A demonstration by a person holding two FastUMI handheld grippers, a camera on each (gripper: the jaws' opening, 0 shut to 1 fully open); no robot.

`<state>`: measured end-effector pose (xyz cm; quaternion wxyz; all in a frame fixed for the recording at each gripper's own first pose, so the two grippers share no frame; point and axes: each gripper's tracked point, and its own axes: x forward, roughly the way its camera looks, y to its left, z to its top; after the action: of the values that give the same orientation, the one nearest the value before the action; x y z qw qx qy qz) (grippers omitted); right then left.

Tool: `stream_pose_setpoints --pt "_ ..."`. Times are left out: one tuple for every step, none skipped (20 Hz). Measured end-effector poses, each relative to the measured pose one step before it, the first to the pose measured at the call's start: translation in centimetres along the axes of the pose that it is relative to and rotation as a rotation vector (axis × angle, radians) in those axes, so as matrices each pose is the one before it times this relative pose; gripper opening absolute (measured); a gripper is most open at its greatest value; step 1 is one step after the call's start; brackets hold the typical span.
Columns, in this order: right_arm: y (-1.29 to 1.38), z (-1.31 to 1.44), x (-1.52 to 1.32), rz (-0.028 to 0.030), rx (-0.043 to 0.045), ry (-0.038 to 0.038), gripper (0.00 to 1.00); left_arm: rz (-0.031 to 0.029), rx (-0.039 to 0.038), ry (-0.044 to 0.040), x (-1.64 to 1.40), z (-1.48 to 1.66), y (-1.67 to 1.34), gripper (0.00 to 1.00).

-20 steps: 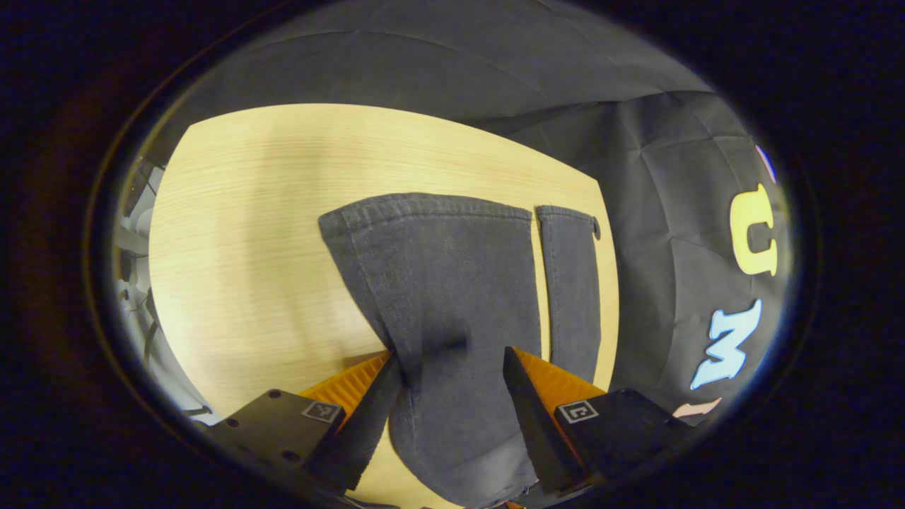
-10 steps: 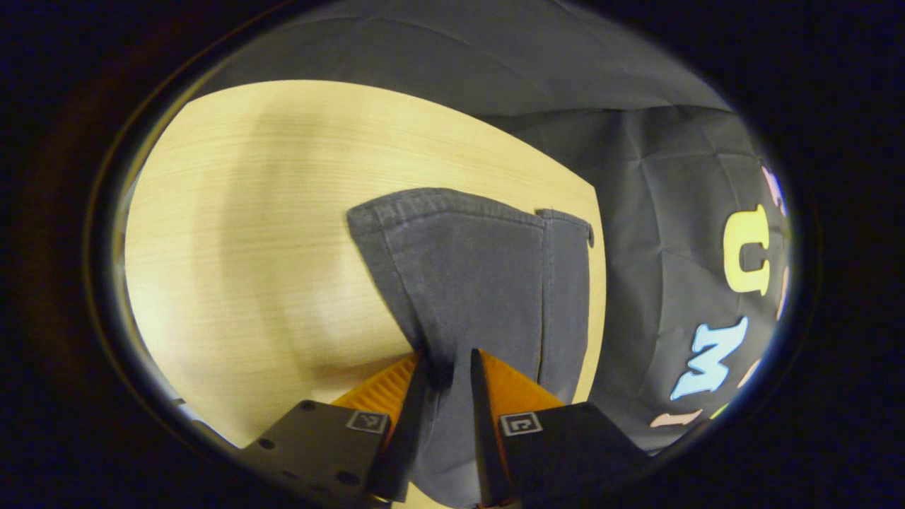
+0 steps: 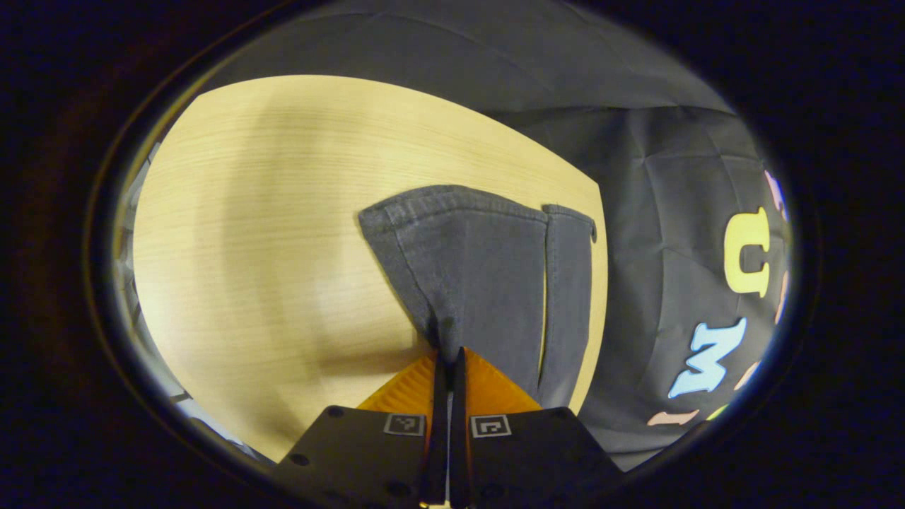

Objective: Grasp the waist and the cuffs of the jeans and fold them to make the two legs overlap; first hold the waist and fold one-third of the jeans toward the cuffs, then hold the cuffs and fold the remaining one-third in the same direction to finish folding.

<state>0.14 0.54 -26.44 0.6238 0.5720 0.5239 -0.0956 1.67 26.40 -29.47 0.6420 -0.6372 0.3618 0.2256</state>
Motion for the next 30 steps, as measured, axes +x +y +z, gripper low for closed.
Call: stream_pose_setpoints --pt "0.321 0.014 -0.608 0.02311 -0.00029 0.01060 0.01 -0.01071 -0.00907 -0.00100 -0.697 -0.003 -0.424 0.10" --pt "0.617 0.075 -0.591 0.02719 0.00005 0.01573 0.01 -0.01106 -0.01163 0.00231 -0.886 -0.146 -0.527 0.10" --pt "0.726 -0.067 -0.486 0.02388 -0.00768 0.01845 0.01 -0.00844 -0.01061 0.00430 -0.771 -0.269 -0.580 0.10" --pt "0.725 0.076 -0.346 0.01597 -0.01428 0.01733 0.01 -0.01065 -0.00561 0.00364 -0.884 -0.019 -0.639 0.10" --pt "0.590 -0.007 -0.348 0.01026 -0.01984 0.01847 0.01 -0.00858 0.00160 0.00746 -0.466 -0.337 -0.710 0.10" --pt "0.645 0.005 -0.375 0.01302 -0.01512 0.01623 0.01 -0.01163 -0.00064 0.00955 -0.689 -0.218 -0.835 0.10" --pt "0.933 0.003 -0.670 0.02238 -0.00139 0.01018 0.01 -0.01847 -0.00307 0.01478 -0.625 -0.148 -0.970 0.10" --pt "1.120 0.222 -0.497 0.02648 0.00495 0.00543 0.01 -0.01688 0.00064 0.01789 -0.662 -0.229 -1.068 0.10" --pt "1.165 0.126 -0.272 0.02142 0.00098 0.00058 0.01 -0.00791 0.00342 0.01743 -0.464 -0.251 -0.688 0.10" --pt "1.012 0.181 -0.419 0.01081 -0.00964 0.00180 0.01 -0.00742 0.00391 0.02251 -0.495 -0.175 -0.932 0.10" --pt "0.788 0.006 -0.332 -0.00074 -0.01383 0.00003 0.01 -0.01103 -0.00166 0.01960 -0.362 -0.090 -1.128 0.10" --pt "0.915 0.129 -0.443 0.00283 -0.01766 0.00506 0.01 -0.01541 -0.00025 0.02047 -0.474 -0.172 -1.253 0.10" --pt "1.077 0.141 -0.178 0.00724 -0.01307 0.00393 0.01 -0.00790 0.00753 0.02081 -0.450 -0.206 -1.264 0.10" --pt "1.267 0.345 -0.156 0.01191 -0.00603 -0.00086 0.01 0.00299 0.01519 0.01504 -0.145 -0.026 -1.051 0.10" --pt "1.357 0.171 -0.186 0.01502 -0.00417 0.00059 0.01 0.00391 0.01752 0.01286 0.052 -0.024 -0.961 0.10" --pt "1.320 0.539 -0.009 0.01204 -0.00342 0.00070 0.01 0.00571 0.02153 0.01384 0.277 -0.154 -1.226 0.09" --pt "1.232 0.341 0.075 0.00850 -0.00193 0.00658 0.01 0.00306 0.01260 0.00444 0.184 -0.072 -0.988 0.10" --pt "1.206 0.582 0.293 0.00641 0.00232 0.01023 0.01 0.00222 0.00494 0.00323 0.595 0.138 -1.373 0.09" --pt "1.283 0.544 0.389 0.00489 0.00273 0.01679 0.01 -0.00094 -0.00448 0.00428 0.531 0.091 -1.419 0.05" --pt "1.076 0.867 0.469 0.00166 -0.00198 0.01680 0.01 -0.00075 -0.00641 0.00333 0.711 0.185 -1.144 0.05" --pt "0.974 0.838 0.615 -0.00079 0.00168 0.01674 0.01 0.00717 -0.00116 -0.00649 0.834 0.233 -1.076 0.05" --pt "0.828 0.681 0.633 -0.00086 -0.00197 0.01121 0.01 0.00984 0.00964 -0.00627 0.684 0.223 -0.859 0.05" --pt "0.866 0.688 0.613 -0.00105 -0.00324 0.01116 0.01 0.01226 0.01843 -0.01051 0.919 0.276 -0.982 0.09" --pt "0.594 0.768 0.608 -0.00001 0.00000 0.00599 0.01 0.00749 0.01523 -0.00789 0.702 0.372 -0.825 0.09" --pt "0.602 0.769 0.731 0.00262 0.00626 0.00480 0.01 0.00893 0.01289 -0.00782 0.969 0.510 -0.967 0.10" --pt "0.583 0.917 0.749 0.00577 0.01722 0.00310 0.01 0.00939 0.00885 -0.00678 1.015 0.451 -0.933 0.10" --pt "0.452 0.679 0.536 0.00709 0.01723 0.00533 0.01 0.00488 0.00890 0.00016 1.060 0.316 -0.965 0.10" --pt "0.248 0.824 0.643 0.00579 0.01625 0.00167 0.01 -0.00055 0.01039 -0.00022 0.901 0.319 -0.960 0.10" --pt "0.140 0.840 0.547 0.00332 0.01544 -0.00344 0.01 0.00471 0.01684 -0.00362 1.155 0.264 -0.776 0.10" --pt "0.147 1.091 0.683 0.00471 0.01549 -0.00636 0.01 0.00414 0.01978 -0.00766 1.047 0.431 -0.575 0.10"
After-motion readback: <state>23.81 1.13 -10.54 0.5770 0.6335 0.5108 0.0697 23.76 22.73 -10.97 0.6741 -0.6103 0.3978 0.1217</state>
